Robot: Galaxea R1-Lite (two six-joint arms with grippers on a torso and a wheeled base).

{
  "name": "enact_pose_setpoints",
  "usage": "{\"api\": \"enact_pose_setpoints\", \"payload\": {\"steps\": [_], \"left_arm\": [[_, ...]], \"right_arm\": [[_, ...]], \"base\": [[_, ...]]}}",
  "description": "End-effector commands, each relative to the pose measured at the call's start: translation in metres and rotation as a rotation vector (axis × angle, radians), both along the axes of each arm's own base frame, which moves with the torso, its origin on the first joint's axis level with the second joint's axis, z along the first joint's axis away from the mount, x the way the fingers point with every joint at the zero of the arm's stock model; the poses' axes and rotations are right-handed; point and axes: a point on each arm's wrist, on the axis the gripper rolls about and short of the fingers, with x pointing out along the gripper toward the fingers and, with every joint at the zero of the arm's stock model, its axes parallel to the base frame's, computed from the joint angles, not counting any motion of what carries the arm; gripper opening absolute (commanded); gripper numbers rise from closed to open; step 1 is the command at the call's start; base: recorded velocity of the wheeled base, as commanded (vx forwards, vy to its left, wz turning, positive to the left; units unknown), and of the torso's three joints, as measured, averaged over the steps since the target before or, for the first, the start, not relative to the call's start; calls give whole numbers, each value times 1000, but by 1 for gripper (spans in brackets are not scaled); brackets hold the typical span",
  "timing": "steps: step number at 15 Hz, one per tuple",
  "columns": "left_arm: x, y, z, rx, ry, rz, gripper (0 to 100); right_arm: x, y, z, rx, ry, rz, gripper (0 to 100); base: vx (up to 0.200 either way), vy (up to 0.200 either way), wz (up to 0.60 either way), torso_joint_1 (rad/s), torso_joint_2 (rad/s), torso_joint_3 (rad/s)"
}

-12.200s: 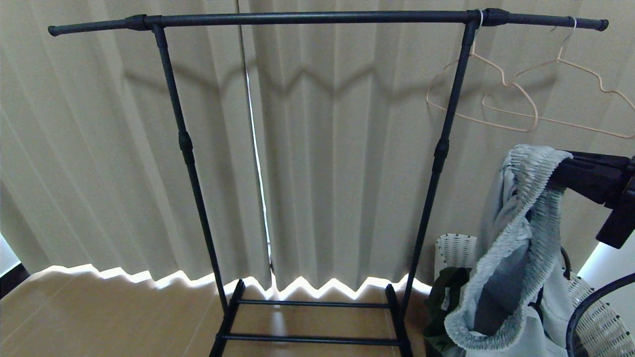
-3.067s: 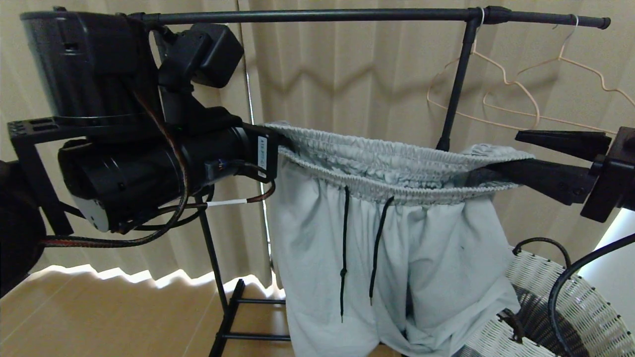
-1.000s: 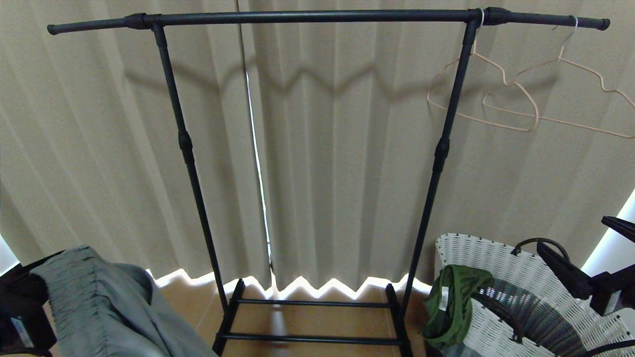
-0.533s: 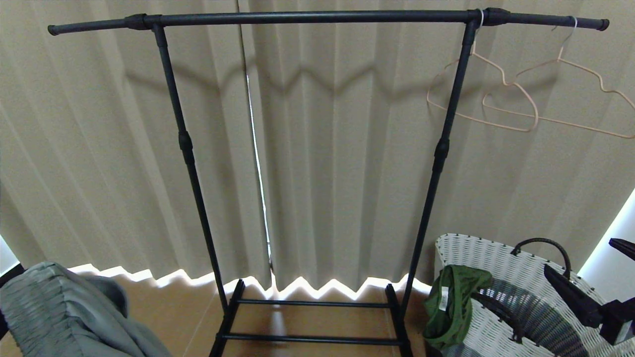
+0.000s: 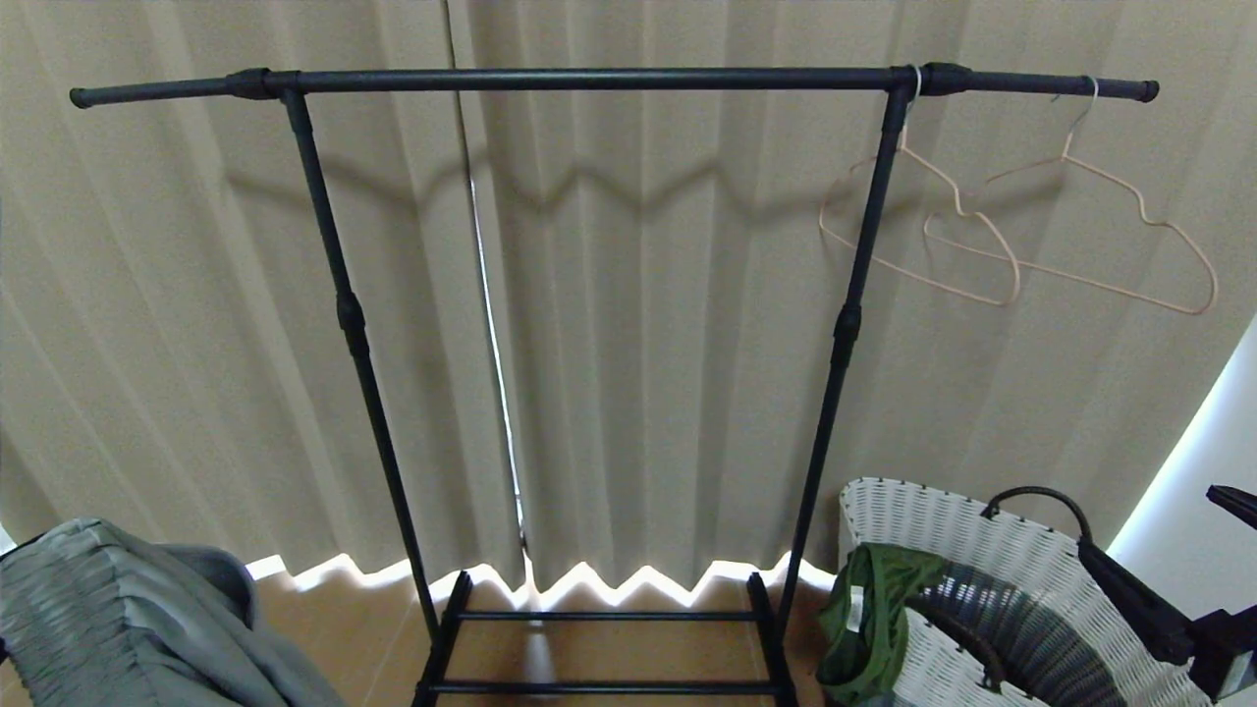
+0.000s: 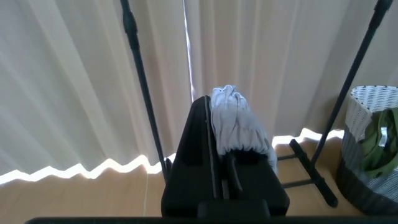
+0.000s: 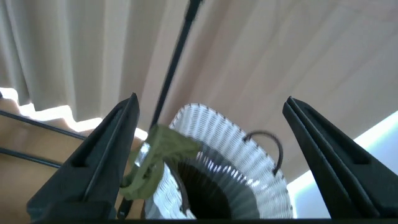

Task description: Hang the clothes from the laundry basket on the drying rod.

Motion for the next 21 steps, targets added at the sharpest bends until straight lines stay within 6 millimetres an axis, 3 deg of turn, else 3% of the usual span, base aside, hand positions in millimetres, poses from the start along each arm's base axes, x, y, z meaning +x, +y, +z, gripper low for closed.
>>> {"api": "enact_pose_setpoints", "payload": {"steps": [1,14,21], "left_arm": [[1,0,-1,3,7,0,0],[1,0,-12,79,32,-5,0],[1,0,-13,90,38,-6,0]], "right_arm": [[-2,0,-3,-1,9,0,100],[8,1,-4,47,46,-2,100],[16,2,1,63,44,25,100]], "base": [[0,0,0,100,-447,-339],[0,0,0,165,-482,-316],[0,0,0,42,-96,-61]]}}
